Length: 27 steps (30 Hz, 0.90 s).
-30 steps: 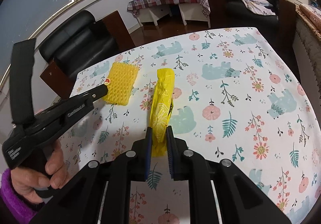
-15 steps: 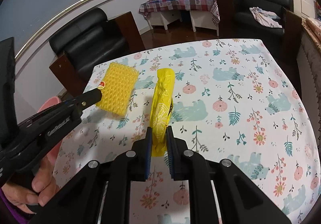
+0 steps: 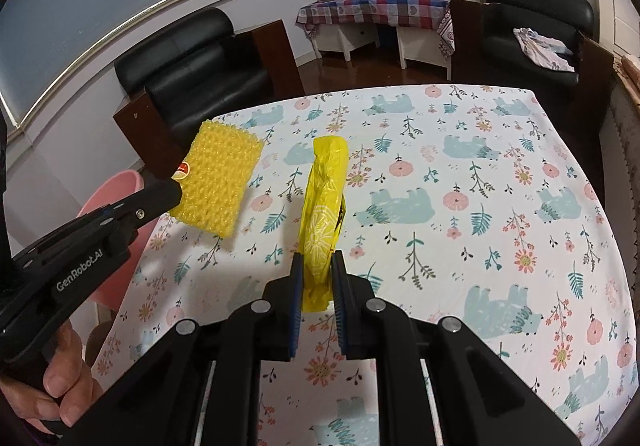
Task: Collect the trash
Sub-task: 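Lift both held items and carry them over the pink bucket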
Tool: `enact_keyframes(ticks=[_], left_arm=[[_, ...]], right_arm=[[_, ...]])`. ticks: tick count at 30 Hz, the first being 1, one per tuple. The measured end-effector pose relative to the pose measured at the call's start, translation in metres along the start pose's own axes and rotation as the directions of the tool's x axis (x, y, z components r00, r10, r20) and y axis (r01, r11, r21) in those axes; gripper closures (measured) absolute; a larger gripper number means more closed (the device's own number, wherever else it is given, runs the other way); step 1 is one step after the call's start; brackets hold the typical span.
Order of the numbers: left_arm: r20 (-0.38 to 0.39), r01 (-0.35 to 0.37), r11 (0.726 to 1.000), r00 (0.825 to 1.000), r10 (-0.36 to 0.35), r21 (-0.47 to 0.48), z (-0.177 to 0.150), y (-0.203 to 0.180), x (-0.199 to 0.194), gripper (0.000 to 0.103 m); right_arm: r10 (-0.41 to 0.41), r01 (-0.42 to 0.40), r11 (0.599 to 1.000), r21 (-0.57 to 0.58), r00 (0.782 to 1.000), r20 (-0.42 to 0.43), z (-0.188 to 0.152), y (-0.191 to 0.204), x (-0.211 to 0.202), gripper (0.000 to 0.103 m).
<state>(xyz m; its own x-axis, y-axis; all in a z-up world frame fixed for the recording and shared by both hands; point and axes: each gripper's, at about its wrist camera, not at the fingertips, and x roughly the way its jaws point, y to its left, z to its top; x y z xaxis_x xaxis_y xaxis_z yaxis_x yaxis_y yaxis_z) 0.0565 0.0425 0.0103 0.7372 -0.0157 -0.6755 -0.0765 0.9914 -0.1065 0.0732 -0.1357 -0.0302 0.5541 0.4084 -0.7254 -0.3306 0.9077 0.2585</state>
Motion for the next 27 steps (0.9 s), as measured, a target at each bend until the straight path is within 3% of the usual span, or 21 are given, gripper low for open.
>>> enact_keyframes(ticks=[13, 27], left_arm=[[0.016, -0.017, 0.999, 1.0, 0.018, -0.041, -0.015, 0.012, -0.018, 0.093], [0.071, -0.102, 0.988, 0.991, 0.111, -0.118, -0.021, 0.051, -0.046, 0.093]], right_arm=[[0.018, -0.018, 0.999, -0.036, 1.0, 0.0, -0.005, 0.013, -0.005, 0.09], [0.067, -0.061, 0.988, -0.139, 0.997, 0.04, 0.005, 0.051, -0.007, 0.09]])
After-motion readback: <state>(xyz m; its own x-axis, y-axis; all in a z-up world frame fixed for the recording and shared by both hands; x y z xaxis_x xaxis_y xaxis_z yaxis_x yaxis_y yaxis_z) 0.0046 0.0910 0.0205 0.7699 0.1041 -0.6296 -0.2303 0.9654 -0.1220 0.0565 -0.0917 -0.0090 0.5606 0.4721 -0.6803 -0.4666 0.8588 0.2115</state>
